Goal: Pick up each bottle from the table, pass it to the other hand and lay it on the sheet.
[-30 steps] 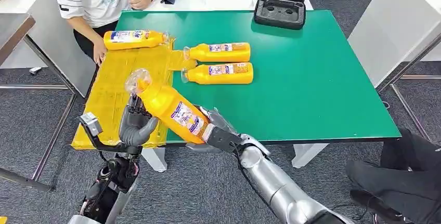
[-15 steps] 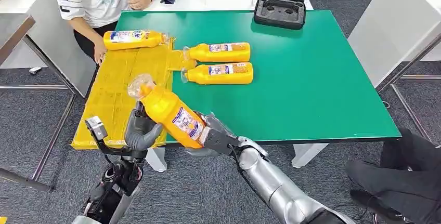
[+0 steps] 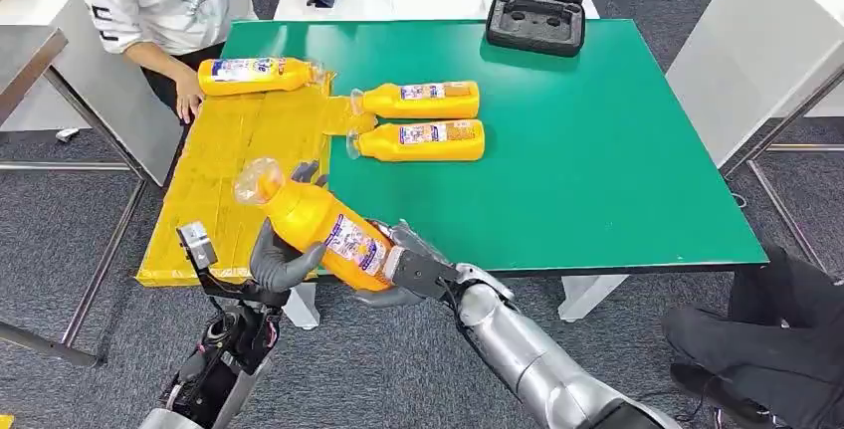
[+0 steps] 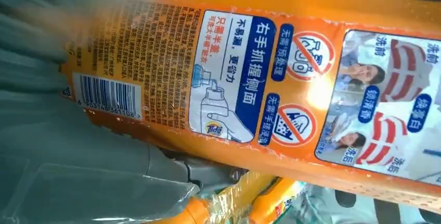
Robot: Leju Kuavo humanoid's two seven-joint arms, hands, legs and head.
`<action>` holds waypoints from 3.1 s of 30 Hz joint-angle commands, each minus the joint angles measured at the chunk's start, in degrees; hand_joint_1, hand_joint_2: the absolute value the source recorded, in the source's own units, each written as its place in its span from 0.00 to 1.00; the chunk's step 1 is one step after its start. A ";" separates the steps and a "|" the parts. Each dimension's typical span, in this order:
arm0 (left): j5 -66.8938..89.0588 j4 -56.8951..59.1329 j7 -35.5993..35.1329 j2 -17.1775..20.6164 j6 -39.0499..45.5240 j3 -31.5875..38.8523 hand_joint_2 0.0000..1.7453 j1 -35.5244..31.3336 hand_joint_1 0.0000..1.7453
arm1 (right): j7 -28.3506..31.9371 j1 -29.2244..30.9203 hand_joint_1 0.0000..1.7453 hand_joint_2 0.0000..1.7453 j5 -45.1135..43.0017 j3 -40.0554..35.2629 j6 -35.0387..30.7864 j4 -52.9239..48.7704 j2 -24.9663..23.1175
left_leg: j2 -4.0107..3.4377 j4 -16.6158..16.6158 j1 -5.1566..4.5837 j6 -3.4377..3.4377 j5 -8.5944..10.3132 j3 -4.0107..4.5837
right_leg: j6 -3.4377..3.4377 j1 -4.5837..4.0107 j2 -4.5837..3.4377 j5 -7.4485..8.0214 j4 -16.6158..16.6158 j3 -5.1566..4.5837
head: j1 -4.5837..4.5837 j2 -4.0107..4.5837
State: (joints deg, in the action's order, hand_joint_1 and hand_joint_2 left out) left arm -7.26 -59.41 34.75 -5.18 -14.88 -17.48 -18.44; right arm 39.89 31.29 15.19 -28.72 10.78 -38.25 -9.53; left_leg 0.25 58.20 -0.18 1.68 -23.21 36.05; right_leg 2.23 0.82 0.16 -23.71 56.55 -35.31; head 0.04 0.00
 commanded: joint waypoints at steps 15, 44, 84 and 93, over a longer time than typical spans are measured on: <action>1.33 4.04 0.19 0.07 -4.36 -2.03 1.00 -1.68 1.00 | 0.11 2.80 1.00 1.00 1.08 -4.61 0.66 3.90 -0.12 | -0.01 -0.02 0.02 -0.05 -0.03 -0.10 | -0.05 -0.02 -0.01 -0.03 -0.03 0.10 | 0.00 0.00; 0.88 3.06 -0.40 -0.23 -5.44 -0.32 1.00 -1.79 1.00 | 0.11 2.79 0.00 1.00 -0.35 -3.55 -1.62 3.09 0.28 | 0.01 -0.02 0.05 -0.10 -0.09 -0.24 | -0.09 -0.06 0.01 -0.09 -0.03 0.26 | 0.00 0.00; 56.43 22.65 -14.91 12.93 29.10 -3.01 1.00 -28.14 1.00 | -1.99 -10.31 0.00 1.00 0.11 12.11 -1.18 -23.80 4.26 | 0.11 0.04 0.12 -0.12 -0.09 -0.23 | -0.11 -0.12 0.12 -0.12 0.01 0.30 | -0.04 0.00; 62.40 28.36 -18.16 12.22 21.92 -6.89 1.00 -31.37 1.00 | -2.88 -9.73 0.00 1.00 2.60 13.17 -0.88 -23.94 3.62 | 0.04 0.03 0.08 -0.07 -0.03 -0.10 | -0.06 -0.08 0.02 -0.05 0.01 0.13 | -0.02 0.00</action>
State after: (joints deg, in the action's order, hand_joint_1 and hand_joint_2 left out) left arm 53.68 -40.18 17.01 6.89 10.61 -18.81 -43.98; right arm 37.77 20.21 16.44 -17.60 9.73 -62.82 -6.21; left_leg 0.22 58.21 -0.15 1.67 -23.19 36.05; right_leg 2.23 0.81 0.12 -23.70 56.57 -35.32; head 0.02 0.00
